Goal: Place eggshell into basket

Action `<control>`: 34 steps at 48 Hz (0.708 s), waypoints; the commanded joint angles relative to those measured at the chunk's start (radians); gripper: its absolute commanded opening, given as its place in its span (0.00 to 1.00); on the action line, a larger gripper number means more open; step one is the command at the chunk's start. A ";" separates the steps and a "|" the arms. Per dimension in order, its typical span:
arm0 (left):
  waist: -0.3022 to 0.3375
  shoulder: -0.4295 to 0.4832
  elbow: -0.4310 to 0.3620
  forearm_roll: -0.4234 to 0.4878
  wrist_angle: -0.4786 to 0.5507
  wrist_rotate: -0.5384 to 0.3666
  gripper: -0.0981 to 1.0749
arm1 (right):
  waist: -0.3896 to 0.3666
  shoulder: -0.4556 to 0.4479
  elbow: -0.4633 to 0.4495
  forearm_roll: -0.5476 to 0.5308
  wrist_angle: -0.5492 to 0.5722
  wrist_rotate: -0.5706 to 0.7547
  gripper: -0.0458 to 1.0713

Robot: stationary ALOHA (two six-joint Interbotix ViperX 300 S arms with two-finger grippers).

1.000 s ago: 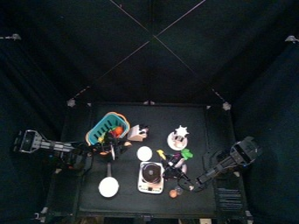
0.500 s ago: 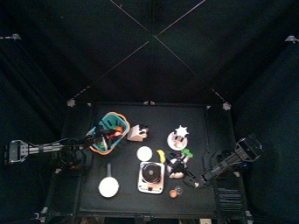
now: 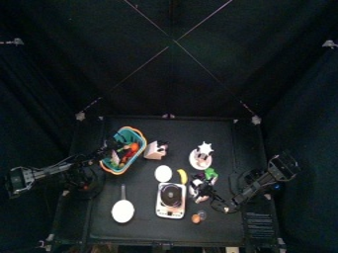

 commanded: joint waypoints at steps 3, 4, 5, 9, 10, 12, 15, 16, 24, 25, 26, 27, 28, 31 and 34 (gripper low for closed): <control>0.011 0.002 -0.012 0.003 -0.002 -0.002 0.79 | -0.003 -0.012 -0.008 0.002 0.000 0.000 0.66; 0.012 0.002 -0.012 0.005 -0.002 -0.002 0.81 | -0.003 -0.012 -0.006 0.003 -0.002 0.000 0.66; 0.012 0.002 -0.011 0.003 -0.002 -0.002 0.82 | -0.003 -0.012 -0.008 0.005 -0.002 0.000 0.66; 0.012 0.002 -0.012 0.003 -0.002 -0.002 0.88 | -0.003 -0.009 -0.006 0.014 -0.003 0.000 0.66; 0.012 0.002 -0.011 0.003 -0.002 -0.002 0.90 | -0.005 -0.009 -0.006 0.017 -0.005 0.000 0.66; 0.012 0.002 -0.011 0.002 -0.002 -0.002 0.92 | -0.005 -0.008 -0.008 0.018 -0.005 -0.002 0.66; 0.012 0.000 -0.012 0.002 -0.003 -0.002 0.94 | -0.005 -0.005 -0.006 0.021 -0.009 -0.002 0.66; 0.012 0.000 -0.012 0.002 -0.003 -0.002 0.95 | -0.005 -0.003 -0.006 0.021 -0.009 -0.002 0.66; 0.012 -0.005 -0.012 0.002 -0.003 -0.002 0.95 | -0.006 0.005 -0.011 0.015 -0.021 -0.003 0.66; 0.012 -0.006 -0.012 0.002 -0.005 -0.002 0.95 | -0.006 0.003 -0.011 0.014 -0.026 -0.003 0.66; 0.012 -0.008 -0.011 0.002 -0.003 -0.002 0.95 | -0.006 0.003 -0.012 0.012 -0.028 -0.005 0.66; 0.012 -0.009 -0.012 0.002 -0.003 -0.002 0.95 | -0.006 0.002 -0.014 0.008 -0.032 -0.006 0.66; 0.012 -0.012 -0.011 0.002 -0.003 -0.002 0.95 | -0.006 0.000 -0.014 0.008 -0.035 -0.006 0.66; 0.012 -0.018 -0.012 0.002 -0.003 -0.002 0.95 | -0.006 -0.003 -0.015 0.011 -0.049 -0.015 0.66; 0.009 -0.029 -0.012 0.002 0.002 -0.002 0.95 | -0.006 -0.008 -0.017 0.025 -0.074 -0.029 0.66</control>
